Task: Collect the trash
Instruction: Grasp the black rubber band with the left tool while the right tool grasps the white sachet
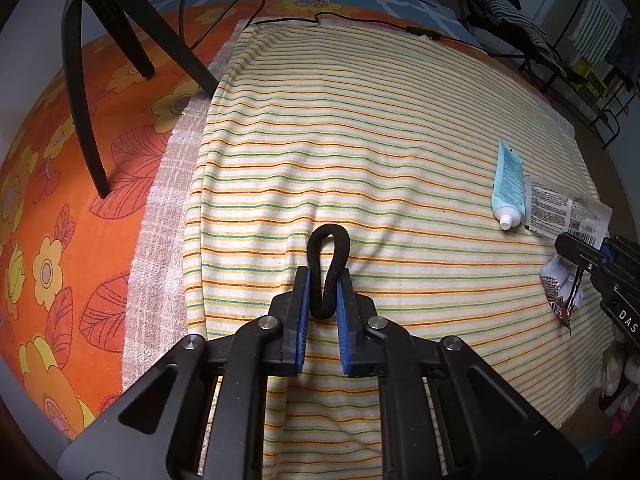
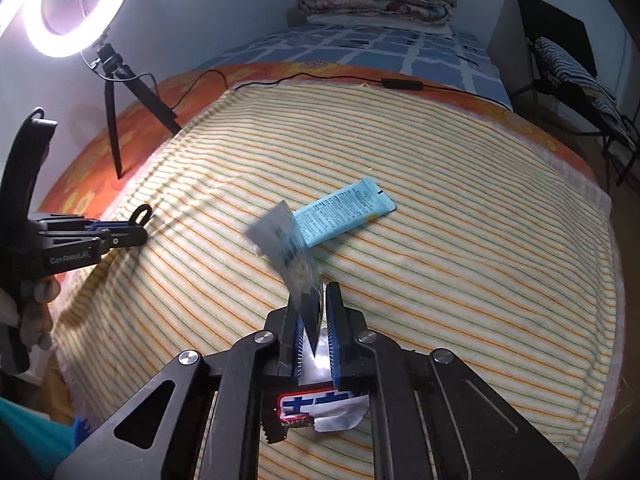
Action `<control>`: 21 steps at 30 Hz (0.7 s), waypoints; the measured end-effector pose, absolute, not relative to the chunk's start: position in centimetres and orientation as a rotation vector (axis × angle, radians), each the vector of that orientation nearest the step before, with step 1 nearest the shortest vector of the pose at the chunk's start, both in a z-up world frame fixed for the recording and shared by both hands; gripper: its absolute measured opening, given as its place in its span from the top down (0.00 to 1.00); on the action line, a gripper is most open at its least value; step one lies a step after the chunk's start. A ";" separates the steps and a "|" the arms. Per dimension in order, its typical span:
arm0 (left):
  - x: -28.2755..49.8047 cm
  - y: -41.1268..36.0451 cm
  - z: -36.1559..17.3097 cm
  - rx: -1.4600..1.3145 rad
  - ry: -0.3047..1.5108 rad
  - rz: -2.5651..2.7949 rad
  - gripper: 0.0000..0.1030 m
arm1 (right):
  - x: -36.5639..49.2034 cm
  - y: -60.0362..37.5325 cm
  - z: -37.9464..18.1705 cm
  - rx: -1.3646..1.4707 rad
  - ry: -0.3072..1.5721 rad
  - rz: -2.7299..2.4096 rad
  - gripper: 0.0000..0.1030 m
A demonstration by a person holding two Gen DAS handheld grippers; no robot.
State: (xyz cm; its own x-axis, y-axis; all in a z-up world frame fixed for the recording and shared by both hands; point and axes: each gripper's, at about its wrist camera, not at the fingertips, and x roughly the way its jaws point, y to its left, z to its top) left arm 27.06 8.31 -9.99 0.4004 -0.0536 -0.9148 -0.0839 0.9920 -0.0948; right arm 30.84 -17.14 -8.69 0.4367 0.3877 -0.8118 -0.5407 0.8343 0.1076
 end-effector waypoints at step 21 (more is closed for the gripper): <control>24.8 9.6 -7.5 -0.167 1.093 0.038 0.96 | 29.3 -18.1 -6.0 -0.093 0.887 0.581 0.98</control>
State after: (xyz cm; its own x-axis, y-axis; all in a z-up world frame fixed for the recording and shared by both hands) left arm 24.81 9.61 -7.51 0.4607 -0.0515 -0.8861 -0.1128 0.9868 -0.1160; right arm 29.31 -18.05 -5.98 0.4893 0.4399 -0.7530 -0.5146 0.8427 0.1579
